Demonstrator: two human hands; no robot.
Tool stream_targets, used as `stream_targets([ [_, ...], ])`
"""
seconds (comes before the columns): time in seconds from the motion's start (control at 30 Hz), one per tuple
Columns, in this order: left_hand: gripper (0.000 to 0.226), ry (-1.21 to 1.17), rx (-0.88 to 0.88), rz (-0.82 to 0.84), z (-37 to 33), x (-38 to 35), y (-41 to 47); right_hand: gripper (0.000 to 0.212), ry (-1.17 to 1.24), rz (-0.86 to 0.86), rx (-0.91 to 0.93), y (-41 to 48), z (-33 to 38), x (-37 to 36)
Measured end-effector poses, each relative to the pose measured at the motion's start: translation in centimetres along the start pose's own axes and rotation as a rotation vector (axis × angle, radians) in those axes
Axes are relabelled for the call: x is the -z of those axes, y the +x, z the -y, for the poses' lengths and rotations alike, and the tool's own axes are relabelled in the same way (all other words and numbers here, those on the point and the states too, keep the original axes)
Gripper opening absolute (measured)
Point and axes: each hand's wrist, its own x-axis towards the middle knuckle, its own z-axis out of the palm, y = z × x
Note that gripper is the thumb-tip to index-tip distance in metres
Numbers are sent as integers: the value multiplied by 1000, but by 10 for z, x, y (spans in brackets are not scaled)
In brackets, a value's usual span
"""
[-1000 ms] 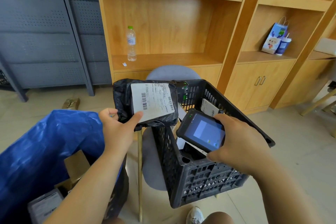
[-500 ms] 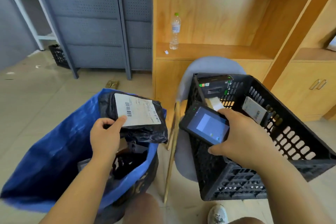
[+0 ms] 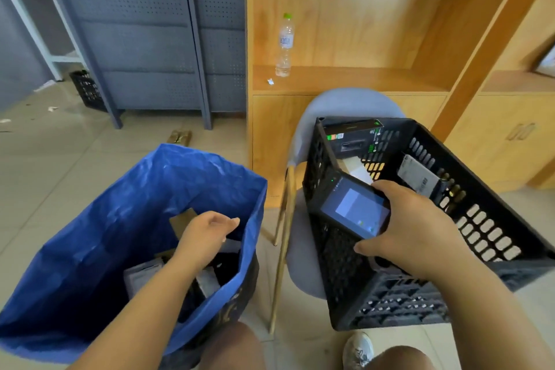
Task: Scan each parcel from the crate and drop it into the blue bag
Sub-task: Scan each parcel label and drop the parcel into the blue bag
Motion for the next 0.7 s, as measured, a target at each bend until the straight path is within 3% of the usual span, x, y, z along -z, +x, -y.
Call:
stream_targets([
  [0.37, 12, 68, -336, 203, -105, -90, 5, 89, 3, -157, -215, -12, -106, 34],
  [0.7, 9, 340, -569, 150, -183, -189, 91, 82, 22, -234, -380, 42, -181, 32],
])
